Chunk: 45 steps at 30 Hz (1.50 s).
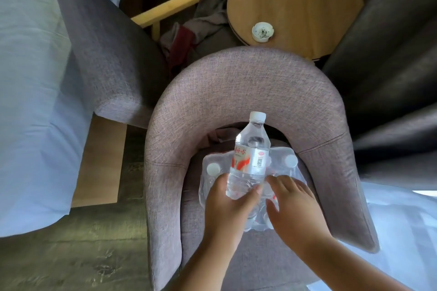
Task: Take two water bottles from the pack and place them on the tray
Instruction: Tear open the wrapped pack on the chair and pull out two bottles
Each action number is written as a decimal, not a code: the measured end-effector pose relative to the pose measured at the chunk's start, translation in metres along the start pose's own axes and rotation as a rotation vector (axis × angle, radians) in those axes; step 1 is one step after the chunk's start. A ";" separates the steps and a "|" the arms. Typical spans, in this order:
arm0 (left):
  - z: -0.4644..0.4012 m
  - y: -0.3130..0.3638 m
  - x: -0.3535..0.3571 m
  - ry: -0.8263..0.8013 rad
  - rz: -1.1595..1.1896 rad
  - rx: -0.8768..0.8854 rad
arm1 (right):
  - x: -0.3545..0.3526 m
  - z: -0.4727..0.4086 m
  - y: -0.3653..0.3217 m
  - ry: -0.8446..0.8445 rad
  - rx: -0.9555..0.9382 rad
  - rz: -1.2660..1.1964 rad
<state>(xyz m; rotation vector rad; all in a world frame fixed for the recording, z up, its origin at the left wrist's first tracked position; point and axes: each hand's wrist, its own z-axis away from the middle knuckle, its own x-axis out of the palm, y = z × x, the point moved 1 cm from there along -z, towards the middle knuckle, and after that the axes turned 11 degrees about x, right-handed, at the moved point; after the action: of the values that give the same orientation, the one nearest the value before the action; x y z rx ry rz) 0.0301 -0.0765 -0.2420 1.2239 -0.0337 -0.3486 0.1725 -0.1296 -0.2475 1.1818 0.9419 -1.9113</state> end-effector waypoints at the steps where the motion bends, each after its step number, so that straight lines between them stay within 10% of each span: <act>1: 0.000 0.003 -0.006 0.000 -0.011 0.004 | 0.003 -0.003 0.000 -0.006 -0.002 0.058; 18: 0.011 -0.013 -0.038 0.194 0.009 -0.034 | 0.019 -0.033 -0.015 0.050 -0.129 0.379; 31: 0.013 -0.015 -0.041 0.180 0.076 -0.067 | -0.127 -0.019 -0.031 -0.037 -0.037 -0.601; 45: 0.023 -0.008 -0.036 -0.112 0.283 -0.136 | -0.063 -0.143 -0.018 -0.244 0.247 -0.952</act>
<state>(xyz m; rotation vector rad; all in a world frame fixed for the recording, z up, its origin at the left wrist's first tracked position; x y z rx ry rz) -0.0112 -0.0894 -0.2354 1.0474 -0.2727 -0.1684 0.2391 0.0120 -0.2317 0.6066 1.2851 -2.9023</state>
